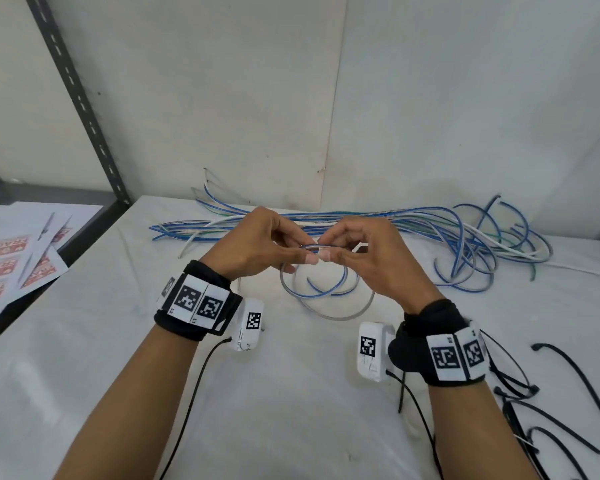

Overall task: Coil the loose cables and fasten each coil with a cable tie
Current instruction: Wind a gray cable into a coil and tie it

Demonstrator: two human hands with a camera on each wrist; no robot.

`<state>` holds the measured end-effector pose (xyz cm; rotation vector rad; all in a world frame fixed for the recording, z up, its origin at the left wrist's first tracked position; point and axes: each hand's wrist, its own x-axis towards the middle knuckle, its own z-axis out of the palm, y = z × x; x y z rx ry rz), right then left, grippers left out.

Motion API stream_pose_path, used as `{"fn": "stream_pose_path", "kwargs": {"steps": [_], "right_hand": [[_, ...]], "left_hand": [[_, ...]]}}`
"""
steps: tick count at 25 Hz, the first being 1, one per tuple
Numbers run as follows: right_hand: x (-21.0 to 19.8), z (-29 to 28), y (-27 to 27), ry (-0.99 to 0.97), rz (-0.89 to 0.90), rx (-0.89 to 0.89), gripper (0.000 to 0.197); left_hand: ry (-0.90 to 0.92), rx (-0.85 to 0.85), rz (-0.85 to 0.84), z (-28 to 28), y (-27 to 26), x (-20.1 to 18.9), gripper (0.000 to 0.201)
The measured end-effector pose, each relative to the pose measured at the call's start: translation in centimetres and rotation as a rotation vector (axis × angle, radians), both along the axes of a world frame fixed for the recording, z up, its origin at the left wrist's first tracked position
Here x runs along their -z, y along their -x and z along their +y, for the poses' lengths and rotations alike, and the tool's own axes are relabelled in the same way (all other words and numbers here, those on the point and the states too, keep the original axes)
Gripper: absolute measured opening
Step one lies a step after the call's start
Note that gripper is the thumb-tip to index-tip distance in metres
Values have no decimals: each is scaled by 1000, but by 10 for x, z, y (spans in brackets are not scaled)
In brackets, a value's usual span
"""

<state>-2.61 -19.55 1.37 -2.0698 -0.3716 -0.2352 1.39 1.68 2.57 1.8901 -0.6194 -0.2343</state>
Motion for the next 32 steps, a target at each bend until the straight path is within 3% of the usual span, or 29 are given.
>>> {"fn": "stream_pose_path", "kwargs": {"steps": [5,9,12,15,19,28,32], "right_hand": [[-1,3,1,-34,-46,48,10],[-3,3,0,-118,-156,145,4],[-4,-7,-4,-315,-263,276,5],[1,-2,-6,-460,-148,196,4],[9,14,-6,-484,-37,89,8],[7,14,-6,-581,-158,149,13],[5,9,-5,-420,-145,109,15]], "left_hand": [[-115,-2,-147,-1,2,-4,12],[-23,-103,-117,-2,-1,-3,15],[103,-169,-47,7,-8,-2,17],[285,-240,-20,11,-13,0,19],[430,-326,24,10,-17,2,19],[465,-264,69,-5,-9,2,20],[343,-84,212,-4,-5,-2,38]]}}
